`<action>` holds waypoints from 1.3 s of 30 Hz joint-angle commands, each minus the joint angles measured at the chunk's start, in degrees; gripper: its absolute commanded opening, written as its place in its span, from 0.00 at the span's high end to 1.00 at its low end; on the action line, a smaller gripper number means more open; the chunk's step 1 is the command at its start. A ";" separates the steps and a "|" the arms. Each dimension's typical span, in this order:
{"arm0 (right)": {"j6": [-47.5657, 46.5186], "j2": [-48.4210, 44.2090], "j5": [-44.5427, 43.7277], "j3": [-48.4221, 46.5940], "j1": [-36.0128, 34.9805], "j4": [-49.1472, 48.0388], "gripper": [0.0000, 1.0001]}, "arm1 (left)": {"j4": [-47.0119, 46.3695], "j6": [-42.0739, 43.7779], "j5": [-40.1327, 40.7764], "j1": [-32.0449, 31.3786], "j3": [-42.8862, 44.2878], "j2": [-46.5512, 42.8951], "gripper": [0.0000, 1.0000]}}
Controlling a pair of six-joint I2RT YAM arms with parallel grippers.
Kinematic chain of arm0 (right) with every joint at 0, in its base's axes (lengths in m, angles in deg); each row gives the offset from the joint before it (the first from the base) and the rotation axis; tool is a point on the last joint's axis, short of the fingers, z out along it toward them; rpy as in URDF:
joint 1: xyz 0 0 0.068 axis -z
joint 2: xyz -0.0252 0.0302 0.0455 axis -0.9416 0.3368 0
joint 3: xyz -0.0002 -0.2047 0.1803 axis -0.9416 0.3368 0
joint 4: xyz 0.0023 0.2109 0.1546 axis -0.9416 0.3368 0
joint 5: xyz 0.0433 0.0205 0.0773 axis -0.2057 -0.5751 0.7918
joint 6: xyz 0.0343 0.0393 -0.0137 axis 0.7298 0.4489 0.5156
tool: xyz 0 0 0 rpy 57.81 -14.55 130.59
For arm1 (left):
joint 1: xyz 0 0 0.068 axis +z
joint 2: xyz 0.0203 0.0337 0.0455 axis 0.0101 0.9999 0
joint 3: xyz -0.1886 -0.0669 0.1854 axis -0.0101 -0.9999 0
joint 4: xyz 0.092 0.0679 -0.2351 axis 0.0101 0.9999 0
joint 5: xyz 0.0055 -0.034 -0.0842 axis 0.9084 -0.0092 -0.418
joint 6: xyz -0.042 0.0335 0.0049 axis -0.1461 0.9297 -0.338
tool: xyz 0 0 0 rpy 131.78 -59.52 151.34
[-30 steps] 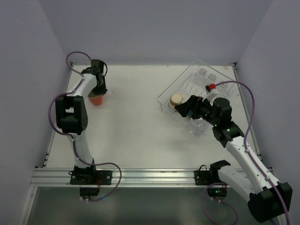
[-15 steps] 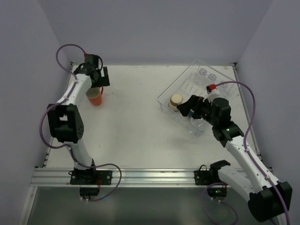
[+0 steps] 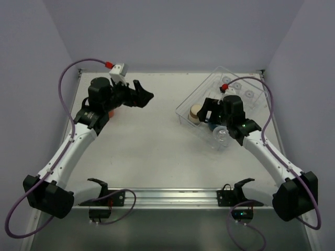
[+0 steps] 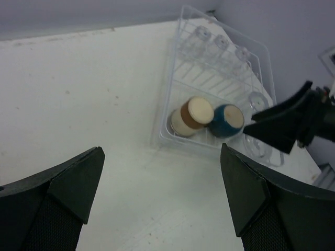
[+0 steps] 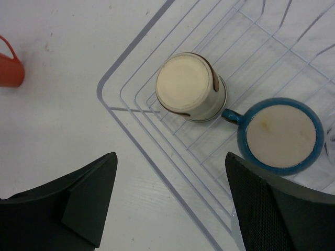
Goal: Unload the cups from the dish rack
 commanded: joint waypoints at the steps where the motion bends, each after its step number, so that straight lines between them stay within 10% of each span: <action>1: -4.63 5.65 -6.81 -6.96 -2.48 2.32 0.14 | -7.87 -3.23 -12.80 -0.26 -8.96 -3.78 0.00; 14: -9.12 27.19 -11.67 -22.70 -4.68 8.75 0.01 | -11.03 1.43 -13.26 -0.26 -23.39 -13.29 0.00; 27: -10.96 36.25 -13.34 -27.45 -4.95 6.64 0.09 | -11.56 1.26 -12.65 -0.26 -23.74 -11.35 0.00; 31: -11.32 37.83 -12.81 -29.02 -4.86 5.84 0.21 | -11.83 0.55 -12.82 -0.26 -23.66 -10.56 0.00; 34: -11.58 36.78 -14.56 -28.94 -4.95 5.75 0.51 | -11.83 -0.15 -13.26 -0.26 -23.65 -10.21 0.00; 39: -10.88 28.45 -15.53 -26.57 -4.86 5.06 0.54 | -14.01 -3.91 -17.20 -0.26 -22.08 -8.02 0.00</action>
